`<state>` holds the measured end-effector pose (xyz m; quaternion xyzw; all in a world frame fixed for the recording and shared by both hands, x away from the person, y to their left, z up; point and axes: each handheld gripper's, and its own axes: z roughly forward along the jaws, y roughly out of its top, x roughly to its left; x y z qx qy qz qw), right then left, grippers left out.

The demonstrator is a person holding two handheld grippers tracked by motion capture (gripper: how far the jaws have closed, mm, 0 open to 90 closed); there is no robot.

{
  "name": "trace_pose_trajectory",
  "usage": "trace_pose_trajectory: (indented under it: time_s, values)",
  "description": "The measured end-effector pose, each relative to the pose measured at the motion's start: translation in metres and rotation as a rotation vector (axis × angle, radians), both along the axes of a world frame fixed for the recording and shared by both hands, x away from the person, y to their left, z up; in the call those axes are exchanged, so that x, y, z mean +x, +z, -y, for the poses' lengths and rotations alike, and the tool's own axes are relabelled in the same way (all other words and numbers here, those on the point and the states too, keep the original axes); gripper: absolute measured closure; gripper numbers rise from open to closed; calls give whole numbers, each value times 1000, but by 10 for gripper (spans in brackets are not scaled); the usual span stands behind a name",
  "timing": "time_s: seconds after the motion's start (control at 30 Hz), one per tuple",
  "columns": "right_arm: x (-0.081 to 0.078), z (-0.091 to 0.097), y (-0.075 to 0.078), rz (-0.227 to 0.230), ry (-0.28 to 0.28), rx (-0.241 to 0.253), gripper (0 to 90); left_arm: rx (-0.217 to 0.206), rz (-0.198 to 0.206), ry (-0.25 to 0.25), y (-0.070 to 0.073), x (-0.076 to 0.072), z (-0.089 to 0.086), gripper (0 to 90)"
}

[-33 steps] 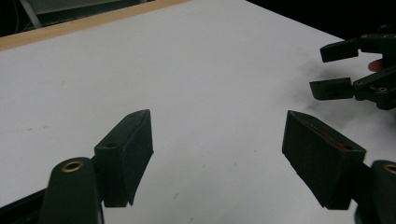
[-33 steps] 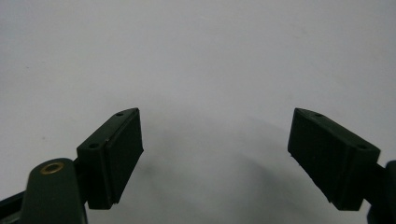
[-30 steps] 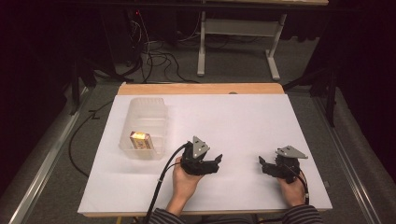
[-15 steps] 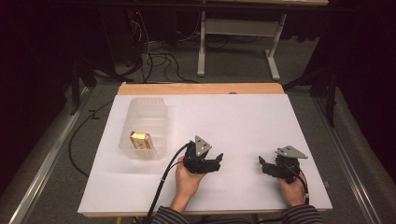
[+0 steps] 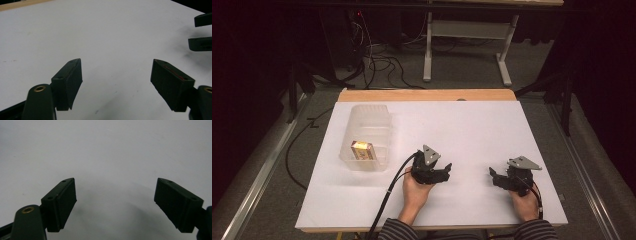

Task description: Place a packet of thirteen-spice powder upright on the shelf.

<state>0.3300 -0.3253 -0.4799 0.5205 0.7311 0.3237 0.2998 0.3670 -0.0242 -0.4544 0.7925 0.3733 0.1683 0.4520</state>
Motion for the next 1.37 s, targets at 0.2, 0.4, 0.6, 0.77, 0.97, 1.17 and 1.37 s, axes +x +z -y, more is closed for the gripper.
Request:
trace_pose_trajectory:
  time_s: [0.2,0.4,0.6,0.77,0.97,1.17,1.37]
  values:
    - [0,0,0,-2,1,-1,182,-4,2,12,-4,4,2,261]
    - [0,0,0,-1,4,-3,182,-15,7,43,-11,8,2,263]
    - [0,0,0,-2,1,-1,182,-16,15,49,-17,9,6,265]
    - [0,0,0,0,4,-2,182,-27,26,66,-21,10,9,266]
    - [0,0,0,-1,0,-1,182,-40,34,96,-26,8,7,261]
    - [0,0,0,-3,3,-3,182,0,105,94,-26,1,12,251]
    - [1,-1,-1,-8,0,-2,183,-57,99,121,-26,-1,5,241]
